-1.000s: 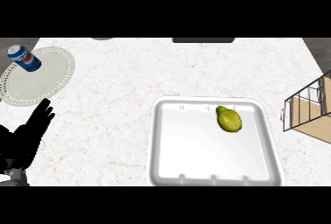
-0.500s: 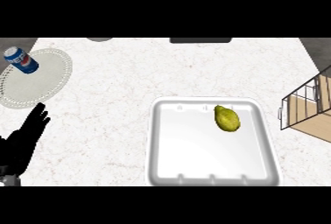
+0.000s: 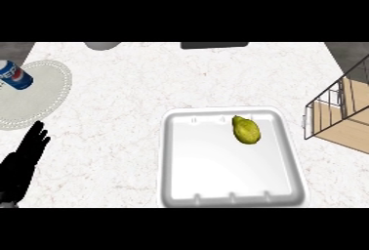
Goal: Pick the eggplant from the tray and place it in the tiered shelf
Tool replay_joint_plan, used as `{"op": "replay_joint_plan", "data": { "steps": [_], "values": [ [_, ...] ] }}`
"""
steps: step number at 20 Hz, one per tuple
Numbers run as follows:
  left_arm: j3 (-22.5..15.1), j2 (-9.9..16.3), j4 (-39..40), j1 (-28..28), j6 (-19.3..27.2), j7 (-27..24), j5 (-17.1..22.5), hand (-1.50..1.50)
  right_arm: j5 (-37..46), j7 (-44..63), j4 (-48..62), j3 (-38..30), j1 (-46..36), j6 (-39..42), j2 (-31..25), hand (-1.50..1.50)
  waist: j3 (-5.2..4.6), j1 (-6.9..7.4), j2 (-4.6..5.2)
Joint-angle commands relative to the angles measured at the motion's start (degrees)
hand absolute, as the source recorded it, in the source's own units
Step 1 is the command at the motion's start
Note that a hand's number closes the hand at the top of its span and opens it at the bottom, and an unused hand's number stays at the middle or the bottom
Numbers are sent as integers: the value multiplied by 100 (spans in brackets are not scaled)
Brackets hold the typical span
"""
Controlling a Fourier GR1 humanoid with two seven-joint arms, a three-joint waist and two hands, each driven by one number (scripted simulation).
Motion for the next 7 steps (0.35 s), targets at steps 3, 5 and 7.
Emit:
{"op": "replay_joint_plan", "data": {
  "steps": [3, 5, 7],
  "values": [
    [228, 97, -30, 176, -105, -9, 190, 0, 271, -682, 1151, -1065, 1145, 1132, -558, -150, 23, -231, -53],
    [145, -26, -113, 217, 125, 103, 30, 0, 357, -864, 1307, -1357, 1443, 1279, -677, -150, 29, -351, -76],
    [264, 118, -189, 408, -12, 20, 97, 0, 425, -990, 1441, -1723, 1750, 1392, -830, -150, 23, -379, -94]
  ]
}}
